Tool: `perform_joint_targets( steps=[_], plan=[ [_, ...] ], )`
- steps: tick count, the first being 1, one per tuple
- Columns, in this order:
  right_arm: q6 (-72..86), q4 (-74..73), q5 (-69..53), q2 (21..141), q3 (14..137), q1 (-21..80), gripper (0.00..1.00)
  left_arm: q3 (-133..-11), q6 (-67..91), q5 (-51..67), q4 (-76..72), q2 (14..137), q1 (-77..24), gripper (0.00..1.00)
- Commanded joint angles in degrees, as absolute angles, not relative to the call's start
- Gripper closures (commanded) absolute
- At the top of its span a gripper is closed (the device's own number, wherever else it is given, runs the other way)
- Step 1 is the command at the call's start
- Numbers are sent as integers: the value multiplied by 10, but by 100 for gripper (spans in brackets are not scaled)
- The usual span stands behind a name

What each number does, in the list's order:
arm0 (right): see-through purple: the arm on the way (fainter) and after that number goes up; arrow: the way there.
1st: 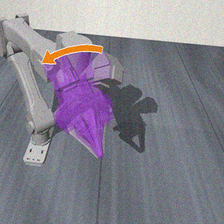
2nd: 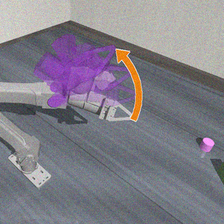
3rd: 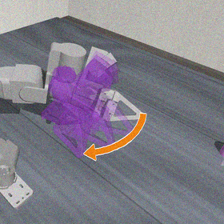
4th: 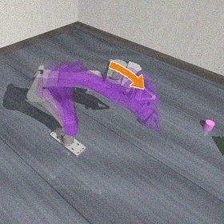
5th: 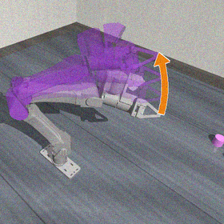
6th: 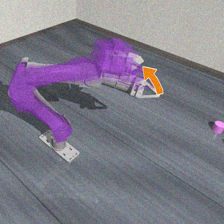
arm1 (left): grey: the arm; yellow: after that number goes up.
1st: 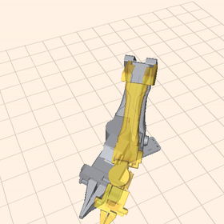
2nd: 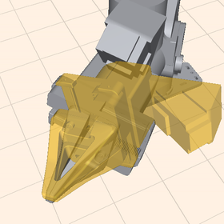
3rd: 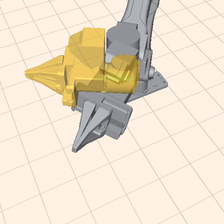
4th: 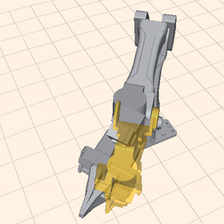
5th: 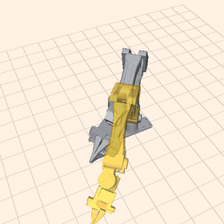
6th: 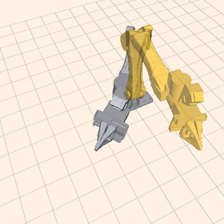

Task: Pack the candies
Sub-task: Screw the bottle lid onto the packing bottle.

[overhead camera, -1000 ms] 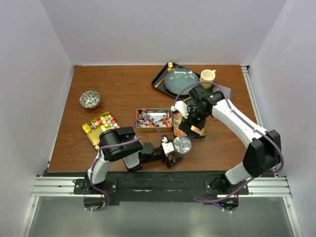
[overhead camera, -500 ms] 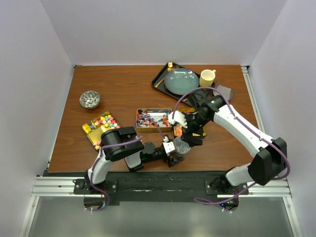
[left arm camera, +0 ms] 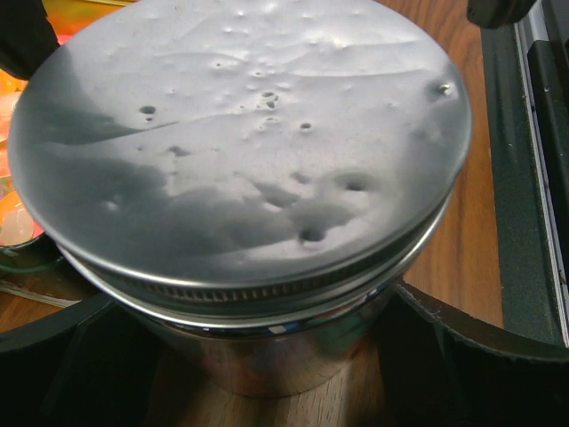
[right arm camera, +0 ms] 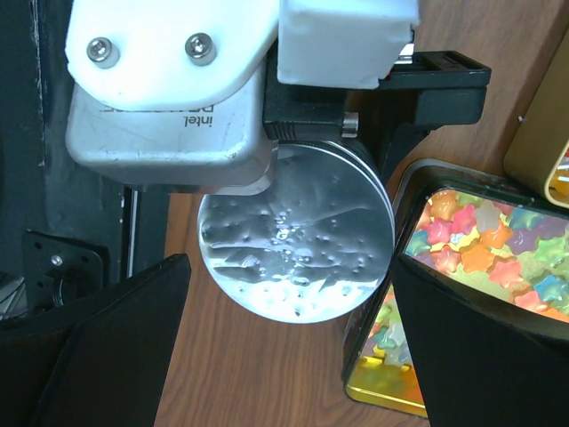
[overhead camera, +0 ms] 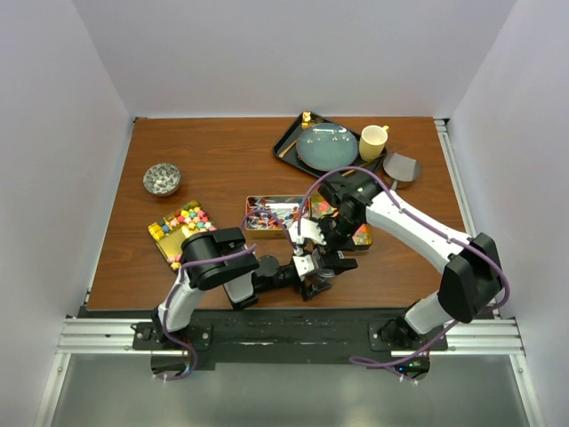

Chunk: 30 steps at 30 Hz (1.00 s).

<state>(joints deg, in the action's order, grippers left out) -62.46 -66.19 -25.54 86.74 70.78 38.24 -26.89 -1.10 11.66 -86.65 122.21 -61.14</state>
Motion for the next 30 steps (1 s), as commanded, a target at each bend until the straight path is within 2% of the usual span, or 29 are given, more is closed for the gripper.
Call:
perform_joint_targets(
  steps=[1, 12, 22, 25, 30],
  plan=[
    [-645, -657, -273, 859, 696, 383, 1, -235, -55, 111, -985, 1264, -609, 100],
    [-647, -668, -236, 809, 625, 384, 1, -245, -29, 96, -966, 1273, -594, 100],
    [-606, -693, -178, 716, 549, 378, 2, -248, -32, 101, -962, 1275, -593, 100],
    [-581, -678, -187, 713, 570, 344, 2, -248, -37, 110, -958, 1275, -594, 100],
    [-571, -664, -243, 767, 676, 325, 2, -245, -43, 122, -955, 1273, -595, 100]
  ],
)
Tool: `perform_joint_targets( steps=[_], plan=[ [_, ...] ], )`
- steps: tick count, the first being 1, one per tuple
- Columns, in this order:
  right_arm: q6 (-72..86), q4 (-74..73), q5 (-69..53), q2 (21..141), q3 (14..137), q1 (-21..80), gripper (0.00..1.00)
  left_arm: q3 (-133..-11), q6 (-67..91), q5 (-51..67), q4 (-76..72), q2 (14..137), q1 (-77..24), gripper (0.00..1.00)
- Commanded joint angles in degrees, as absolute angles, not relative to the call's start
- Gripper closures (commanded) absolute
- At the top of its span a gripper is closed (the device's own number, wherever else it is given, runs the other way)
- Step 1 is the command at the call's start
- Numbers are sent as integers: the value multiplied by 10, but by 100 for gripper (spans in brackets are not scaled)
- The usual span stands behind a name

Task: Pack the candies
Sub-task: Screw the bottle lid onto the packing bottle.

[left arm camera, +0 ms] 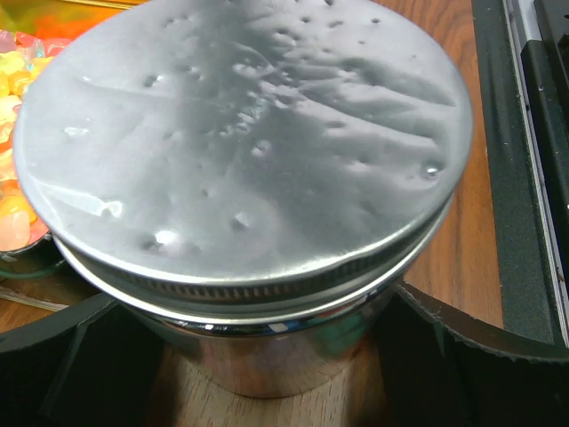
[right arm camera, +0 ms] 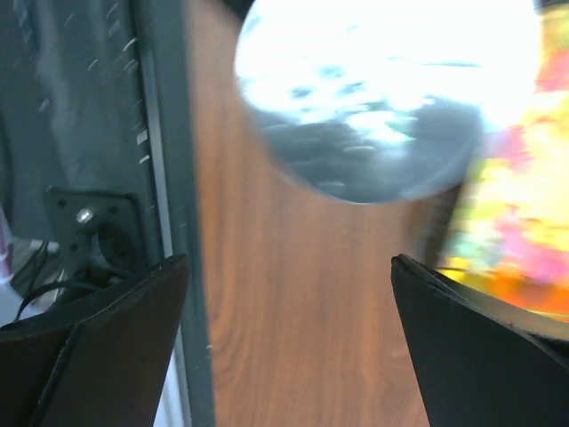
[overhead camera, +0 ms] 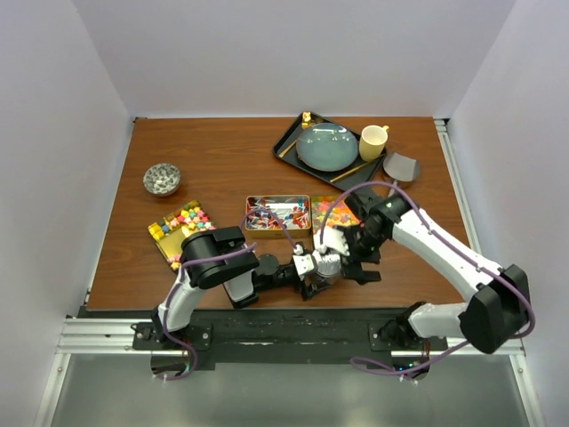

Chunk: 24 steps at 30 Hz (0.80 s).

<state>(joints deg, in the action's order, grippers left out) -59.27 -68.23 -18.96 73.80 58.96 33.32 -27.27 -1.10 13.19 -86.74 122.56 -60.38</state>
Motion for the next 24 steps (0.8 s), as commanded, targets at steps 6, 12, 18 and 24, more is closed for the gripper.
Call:
perform_joint_targets(
  steps=[6, 12, 18, 24],
  plan=[
    [-607, -693, -316, 836, 753, 343, 1, -255, -39, 113, -919, 1268, -595, 100],
    [-638, -714, -326, 874, 758, 360, 1, -256, -48, 121, -904, 1264, -595, 100],
    [-644, -709, -317, 889, 743, 366, 1, -258, -45, 125, -898, 1263, -595, 100],
    [-641, -710, -306, 875, 722, 365, 1, -253, -47, 124, -905, 1264, -594, 100]
  ],
)
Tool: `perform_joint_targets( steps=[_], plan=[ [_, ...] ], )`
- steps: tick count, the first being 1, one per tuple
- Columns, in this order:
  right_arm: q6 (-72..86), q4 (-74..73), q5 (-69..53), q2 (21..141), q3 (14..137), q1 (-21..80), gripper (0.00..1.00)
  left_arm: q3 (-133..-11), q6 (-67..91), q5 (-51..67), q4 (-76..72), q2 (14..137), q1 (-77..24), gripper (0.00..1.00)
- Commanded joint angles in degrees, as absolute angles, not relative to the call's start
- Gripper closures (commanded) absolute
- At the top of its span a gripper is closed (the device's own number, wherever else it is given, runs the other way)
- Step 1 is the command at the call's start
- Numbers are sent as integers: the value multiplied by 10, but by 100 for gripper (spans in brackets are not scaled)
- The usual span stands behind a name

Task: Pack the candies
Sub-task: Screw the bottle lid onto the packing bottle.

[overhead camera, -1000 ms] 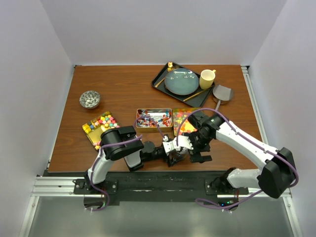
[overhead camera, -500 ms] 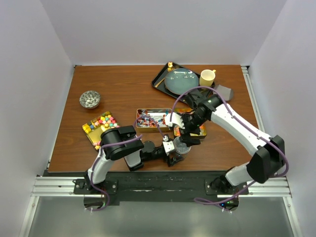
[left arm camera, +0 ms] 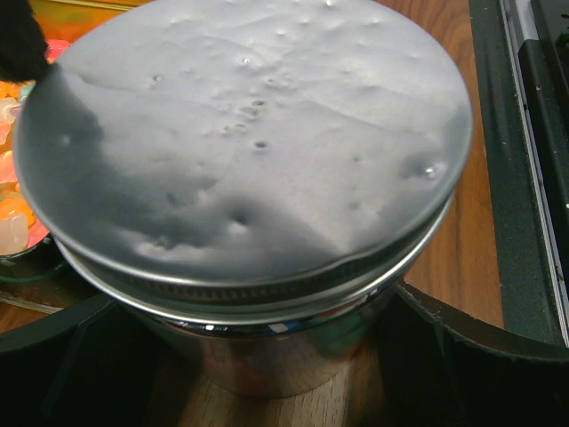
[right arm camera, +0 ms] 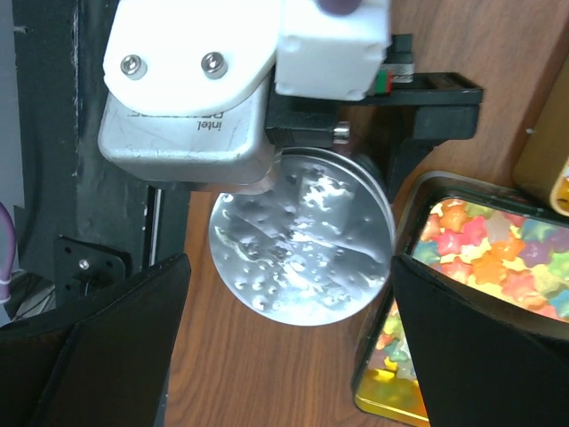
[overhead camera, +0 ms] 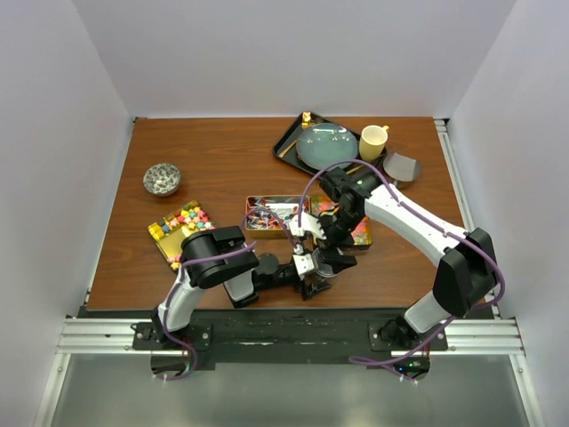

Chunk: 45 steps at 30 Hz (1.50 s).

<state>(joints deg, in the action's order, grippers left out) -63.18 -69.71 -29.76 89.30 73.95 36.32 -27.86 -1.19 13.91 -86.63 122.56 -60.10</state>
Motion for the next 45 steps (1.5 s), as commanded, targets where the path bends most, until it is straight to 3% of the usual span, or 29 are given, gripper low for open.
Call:
perform_joint_targets(
  steps=[1, 24, 37, 45],
  plan=[
    [-639, -710, -304, 874, 720, 365, 2, -252, -46, 122, -907, 1264, -594, 100],
    [-535, -734, -252, 743, 622, 346, 5, -257, -33, 122, -909, 1272, -581, 100],
    [-518, -657, -286, 832, 739, 334, 3, -257, -36, 142, -902, 1268, -581, 100],
    [-476, -556, -275, 846, 703, 363, 4, -258, -37, 141, -897, 1266, -580, 100]
  ],
)
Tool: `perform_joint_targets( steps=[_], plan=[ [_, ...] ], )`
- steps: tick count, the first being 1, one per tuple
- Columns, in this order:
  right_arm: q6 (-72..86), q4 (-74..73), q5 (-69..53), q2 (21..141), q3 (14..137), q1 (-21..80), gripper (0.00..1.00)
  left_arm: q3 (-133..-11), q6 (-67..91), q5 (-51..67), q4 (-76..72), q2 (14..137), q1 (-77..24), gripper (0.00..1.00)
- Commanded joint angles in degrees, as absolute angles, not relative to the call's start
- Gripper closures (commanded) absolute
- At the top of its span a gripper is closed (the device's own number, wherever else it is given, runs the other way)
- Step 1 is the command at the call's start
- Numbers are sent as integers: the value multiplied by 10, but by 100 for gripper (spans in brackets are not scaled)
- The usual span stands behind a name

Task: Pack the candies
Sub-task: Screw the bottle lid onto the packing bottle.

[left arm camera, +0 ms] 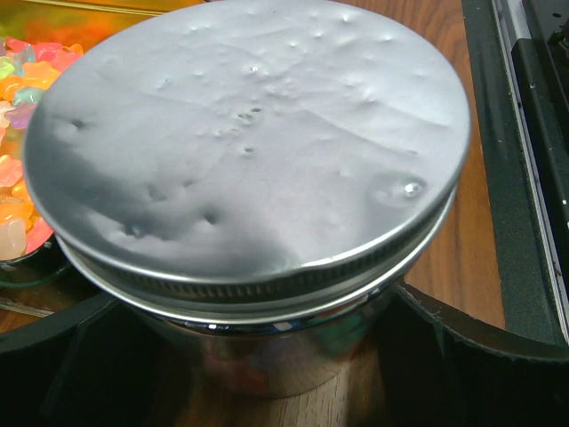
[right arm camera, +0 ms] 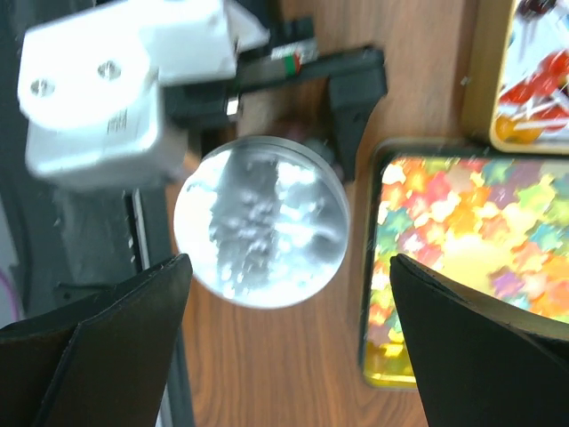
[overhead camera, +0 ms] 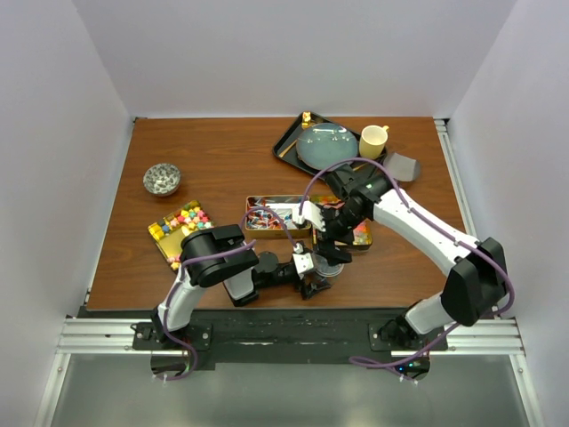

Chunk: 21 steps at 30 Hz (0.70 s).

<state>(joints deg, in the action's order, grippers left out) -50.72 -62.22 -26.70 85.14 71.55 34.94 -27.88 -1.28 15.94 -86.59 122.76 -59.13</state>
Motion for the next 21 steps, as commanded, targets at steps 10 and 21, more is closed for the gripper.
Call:
perform_joint_targets(
  steps=[10, 21],
  plan=[
    [-451, -496, -250, 860, 636, 382, 4, -261, -35, 141, -897, 1270, -577, 100],
    [-459, -554, -273, 849, 674, 353, 5, -259, -41, 143, -895, 1268, -577, 100]
  ],
)
